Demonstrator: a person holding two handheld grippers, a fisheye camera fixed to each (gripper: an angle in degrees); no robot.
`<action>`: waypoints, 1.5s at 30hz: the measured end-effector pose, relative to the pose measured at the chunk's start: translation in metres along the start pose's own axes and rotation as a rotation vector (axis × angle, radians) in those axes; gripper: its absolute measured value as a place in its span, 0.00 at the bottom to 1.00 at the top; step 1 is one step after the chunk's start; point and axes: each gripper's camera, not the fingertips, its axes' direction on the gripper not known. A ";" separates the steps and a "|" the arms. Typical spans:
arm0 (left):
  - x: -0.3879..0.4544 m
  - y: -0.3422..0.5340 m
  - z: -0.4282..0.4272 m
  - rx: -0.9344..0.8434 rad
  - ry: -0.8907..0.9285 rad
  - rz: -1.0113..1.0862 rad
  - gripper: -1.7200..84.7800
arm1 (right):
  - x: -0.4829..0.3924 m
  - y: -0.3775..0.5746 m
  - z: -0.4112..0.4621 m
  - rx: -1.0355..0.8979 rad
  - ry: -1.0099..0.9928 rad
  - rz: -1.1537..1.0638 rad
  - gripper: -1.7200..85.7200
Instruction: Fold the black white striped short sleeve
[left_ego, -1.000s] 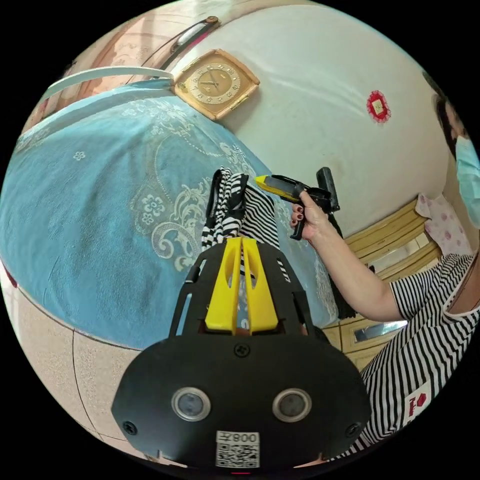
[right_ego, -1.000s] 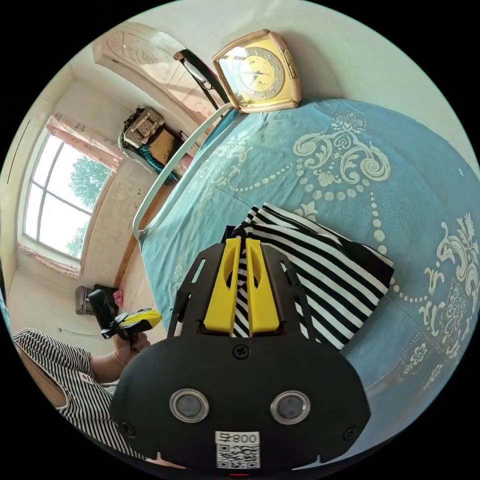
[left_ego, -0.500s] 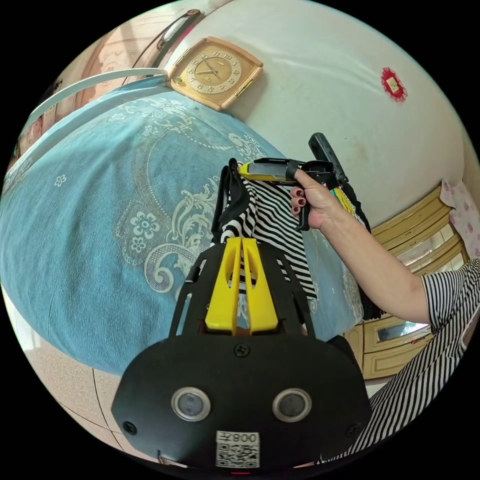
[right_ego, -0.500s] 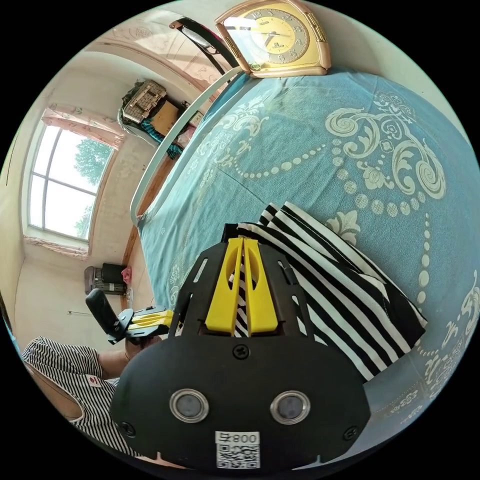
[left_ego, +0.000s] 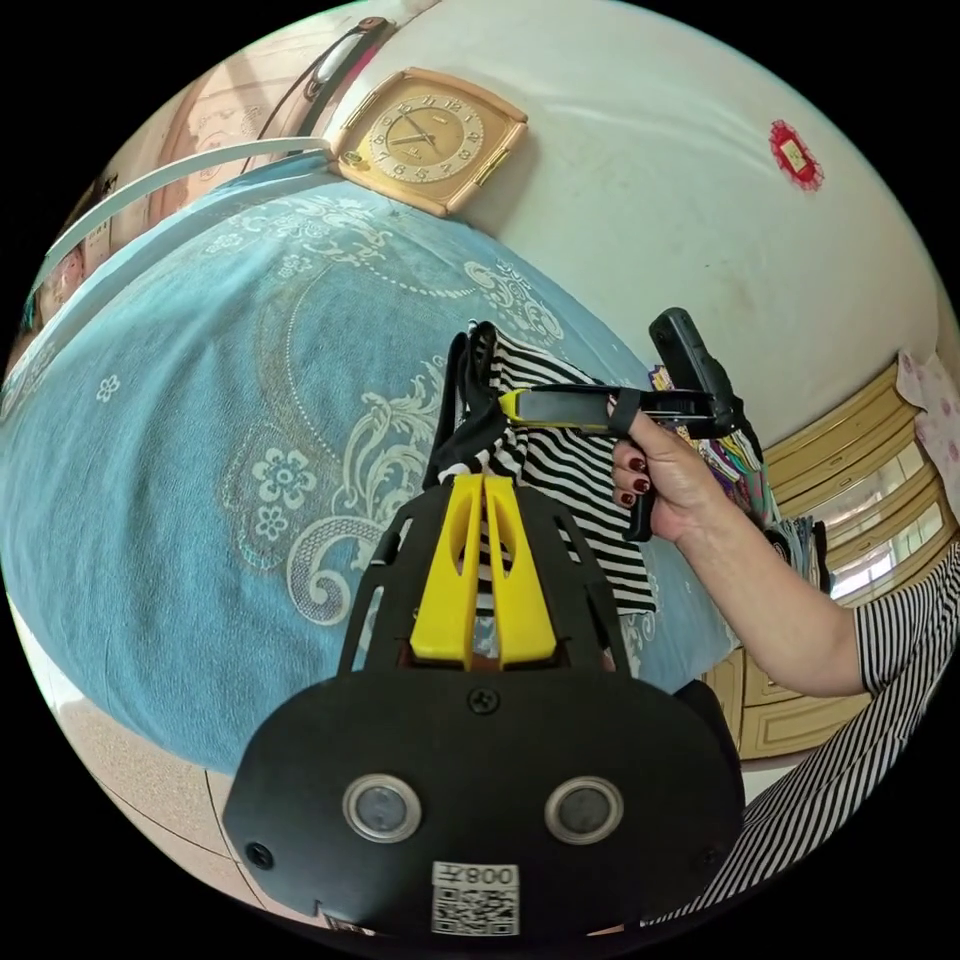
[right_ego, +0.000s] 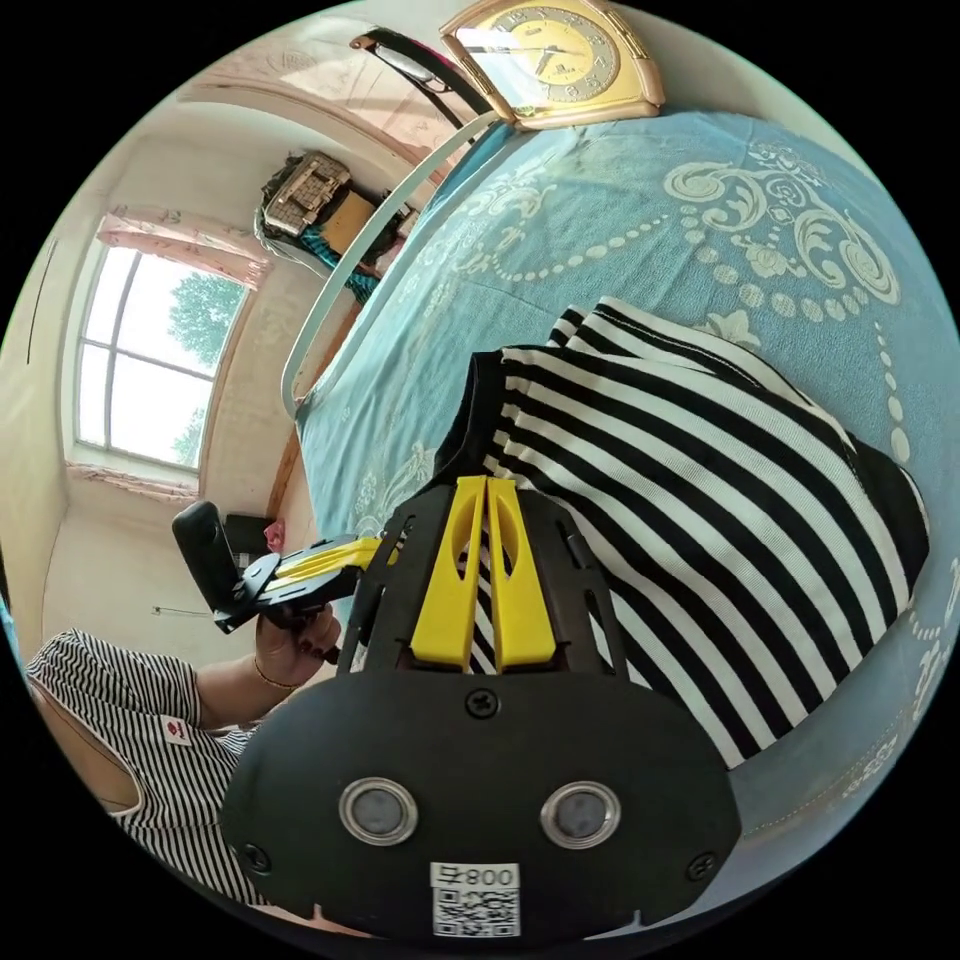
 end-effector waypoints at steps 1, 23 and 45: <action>0.006 0.001 -0.004 0.020 0.006 0.023 0.02 | -0.004 0.003 -0.004 0.018 0.002 -0.010 0.02; 0.047 0.006 0.025 -0.086 0.005 0.030 0.02 | -0.023 0.050 0.036 0.018 0.045 -0.046 0.02; 0.140 0.038 0.011 -0.109 0.197 0.124 0.05 | 0.067 0.255 -0.042 0.239 -0.250 0.151 0.02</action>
